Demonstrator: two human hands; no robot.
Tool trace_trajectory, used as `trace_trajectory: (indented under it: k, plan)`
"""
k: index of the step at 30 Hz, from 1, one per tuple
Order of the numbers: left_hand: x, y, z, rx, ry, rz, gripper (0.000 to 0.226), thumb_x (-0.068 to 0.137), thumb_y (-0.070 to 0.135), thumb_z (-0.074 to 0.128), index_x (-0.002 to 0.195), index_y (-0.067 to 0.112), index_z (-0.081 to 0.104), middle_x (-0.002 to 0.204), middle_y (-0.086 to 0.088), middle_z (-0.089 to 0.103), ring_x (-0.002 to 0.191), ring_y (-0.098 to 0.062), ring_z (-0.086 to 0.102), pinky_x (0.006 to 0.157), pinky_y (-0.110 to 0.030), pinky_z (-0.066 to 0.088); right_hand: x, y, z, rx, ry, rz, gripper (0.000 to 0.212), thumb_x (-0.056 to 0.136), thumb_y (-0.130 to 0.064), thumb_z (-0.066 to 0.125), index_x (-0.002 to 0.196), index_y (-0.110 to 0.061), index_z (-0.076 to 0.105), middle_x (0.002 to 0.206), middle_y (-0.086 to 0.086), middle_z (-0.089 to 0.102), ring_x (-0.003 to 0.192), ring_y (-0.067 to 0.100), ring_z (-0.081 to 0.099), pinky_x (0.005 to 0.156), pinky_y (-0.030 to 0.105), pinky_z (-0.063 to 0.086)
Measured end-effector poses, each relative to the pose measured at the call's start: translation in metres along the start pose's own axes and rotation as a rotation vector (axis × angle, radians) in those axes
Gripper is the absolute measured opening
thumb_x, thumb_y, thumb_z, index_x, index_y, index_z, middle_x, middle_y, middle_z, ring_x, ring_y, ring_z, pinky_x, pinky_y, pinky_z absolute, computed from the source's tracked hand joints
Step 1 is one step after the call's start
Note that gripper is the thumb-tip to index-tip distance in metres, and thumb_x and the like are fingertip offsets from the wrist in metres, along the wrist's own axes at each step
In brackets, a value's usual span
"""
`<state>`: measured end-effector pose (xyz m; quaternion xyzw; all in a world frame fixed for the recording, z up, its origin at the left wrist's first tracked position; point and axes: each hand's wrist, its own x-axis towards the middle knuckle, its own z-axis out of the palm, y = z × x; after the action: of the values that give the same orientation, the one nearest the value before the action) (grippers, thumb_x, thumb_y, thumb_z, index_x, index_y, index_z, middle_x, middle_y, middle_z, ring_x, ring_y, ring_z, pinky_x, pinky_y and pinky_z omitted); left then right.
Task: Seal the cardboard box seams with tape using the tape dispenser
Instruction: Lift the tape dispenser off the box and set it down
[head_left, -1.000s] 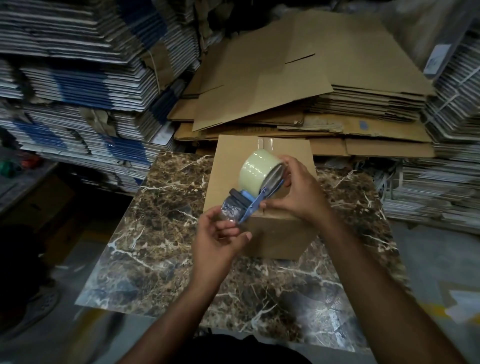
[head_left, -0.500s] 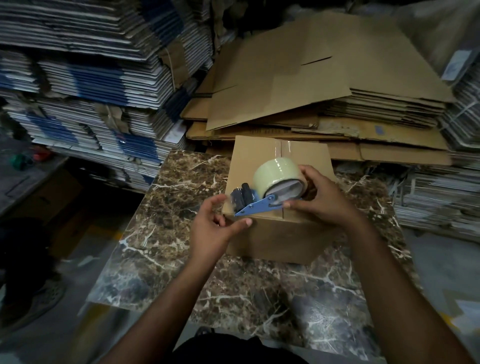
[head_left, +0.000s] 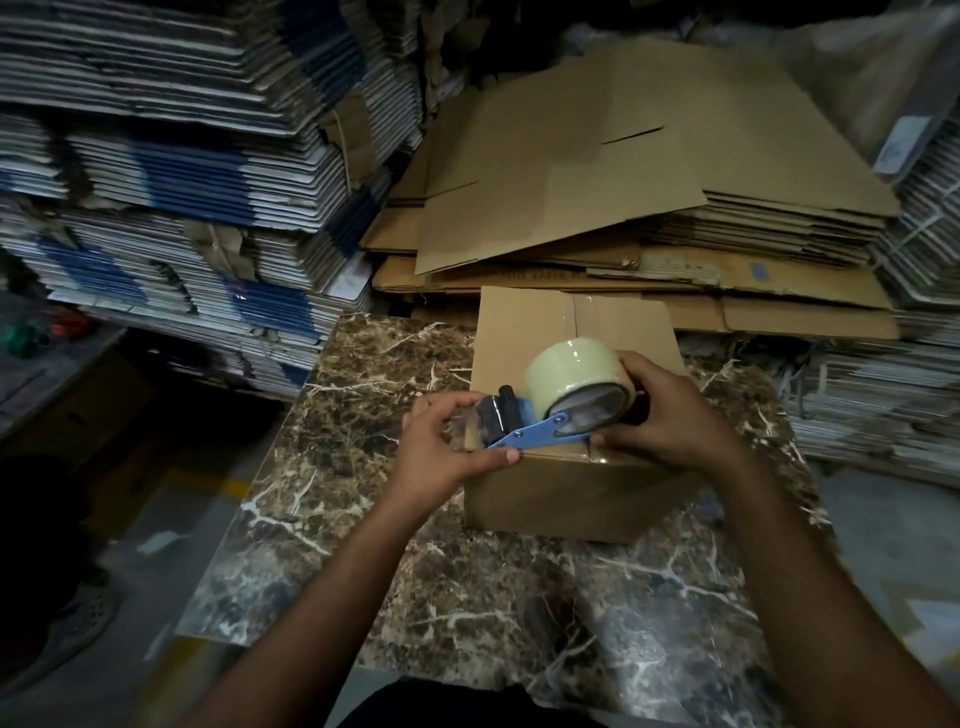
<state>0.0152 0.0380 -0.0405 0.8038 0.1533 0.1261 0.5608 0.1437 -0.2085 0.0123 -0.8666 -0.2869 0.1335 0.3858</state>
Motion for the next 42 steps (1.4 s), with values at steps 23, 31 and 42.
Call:
trace_trajectory:
  k: [23,31,42]
  plan:
    - [-0.015,-0.139,-0.113,-0.382,0.517,-0.325,0.061,0.062,-0.013,0.083,0.091,0.026,0.046,0.08,-0.008,0.071,0.066,-0.015,0.069,0.055,-0.03,0.055,0.052,-0.13,0.194,0.078,0.172,-0.026,0.042,0.089,-0.022,0.074,0.13,-0.024,0.063,0.105,-0.001,0.076,0.082,0.0,0.071,0.071,0.019,0.061]
    - [0.006,-0.183,-0.086,-0.247,0.567,-0.416,0.053,0.062,-0.01,0.085,0.097,0.004,0.048,0.076,-0.002,0.062,0.063,-0.015,0.058,0.051,-0.008,0.045,0.021,-0.092,0.25,0.06,0.047,0.103,0.026,0.089,-0.017,0.071,0.115,-0.019,0.071,0.098,-0.002,0.078,0.081,0.003,0.073,0.074,0.026,0.062]
    - [-0.01,-0.201,-0.081,0.43,0.312,-0.618,0.07,0.074,0.049,0.081,0.13,0.016,0.055,0.123,-0.01,0.058,0.107,-0.035,0.064,0.082,-0.037,0.046,0.015,-0.066,0.273,0.053,0.116,0.178,0.007,0.088,-0.015,0.072,0.095,-0.018,0.073,0.086,-0.006,0.075,0.075,0.002,0.069,0.067,0.021,0.055]
